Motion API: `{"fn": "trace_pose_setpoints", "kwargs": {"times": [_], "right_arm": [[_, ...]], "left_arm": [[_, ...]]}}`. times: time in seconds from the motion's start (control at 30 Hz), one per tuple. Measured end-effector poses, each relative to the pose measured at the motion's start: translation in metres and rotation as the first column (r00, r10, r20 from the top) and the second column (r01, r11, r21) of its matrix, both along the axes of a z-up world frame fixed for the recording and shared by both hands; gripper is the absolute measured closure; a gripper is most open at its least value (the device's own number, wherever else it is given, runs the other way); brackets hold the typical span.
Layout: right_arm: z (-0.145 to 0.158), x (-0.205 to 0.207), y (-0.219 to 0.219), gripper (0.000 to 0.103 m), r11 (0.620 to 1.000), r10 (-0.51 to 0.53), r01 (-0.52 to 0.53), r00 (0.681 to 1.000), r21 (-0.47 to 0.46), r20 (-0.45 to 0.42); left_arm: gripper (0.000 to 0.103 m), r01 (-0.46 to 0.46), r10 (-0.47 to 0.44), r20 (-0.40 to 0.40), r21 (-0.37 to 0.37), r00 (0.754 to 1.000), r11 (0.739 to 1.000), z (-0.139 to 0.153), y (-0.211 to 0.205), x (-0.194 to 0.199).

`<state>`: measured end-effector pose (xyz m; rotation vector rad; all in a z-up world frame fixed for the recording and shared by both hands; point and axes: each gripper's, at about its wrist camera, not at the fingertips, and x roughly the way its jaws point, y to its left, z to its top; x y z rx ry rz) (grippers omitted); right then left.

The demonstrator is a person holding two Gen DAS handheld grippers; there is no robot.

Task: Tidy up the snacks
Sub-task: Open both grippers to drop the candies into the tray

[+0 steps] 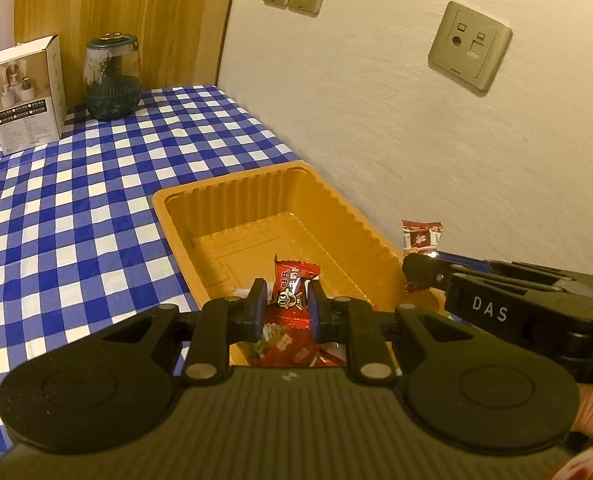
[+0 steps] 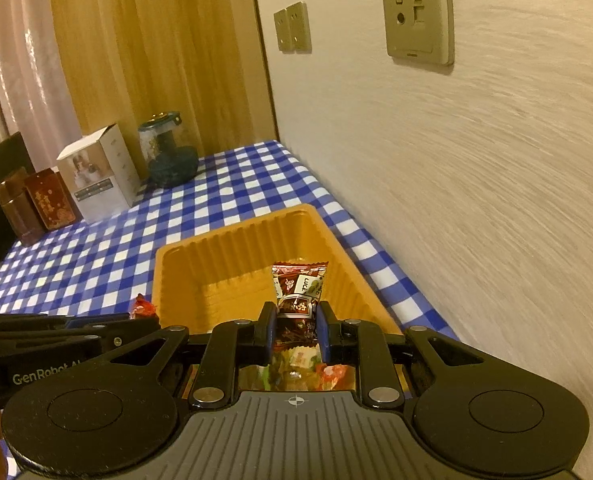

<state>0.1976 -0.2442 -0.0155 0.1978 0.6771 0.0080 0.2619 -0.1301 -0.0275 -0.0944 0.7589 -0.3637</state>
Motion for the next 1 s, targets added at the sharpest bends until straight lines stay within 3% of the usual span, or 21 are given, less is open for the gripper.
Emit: {"fn": "trace_pose_setpoints", "kwargs": {"times": [0.93,0.97,1.0], "right_arm": [[-0.027,0.06,-0.013,0.082,1.0,0.012,-0.013,0.999,-0.017,-0.045],[-0.028,0.061,-0.013,0.082,1.0,0.01,-0.011,0.999,-0.017,-0.046],[-0.029,0.062,-0.013,0.082,1.0,0.009,-0.01,0.999,-0.017,-0.047]], "left_arm": [[0.084,0.028,-0.027,-0.026,0.012,0.999,1.0,-0.023,-0.012,0.076],[0.083,0.03,-0.029,-0.028,0.009,0.999,1.0,-0.024,-0.012,0.078],[0.068,0.033,-0.033,-0.029,0.002,0.999,0.999,-0.025,-0.011,0.08]]}}
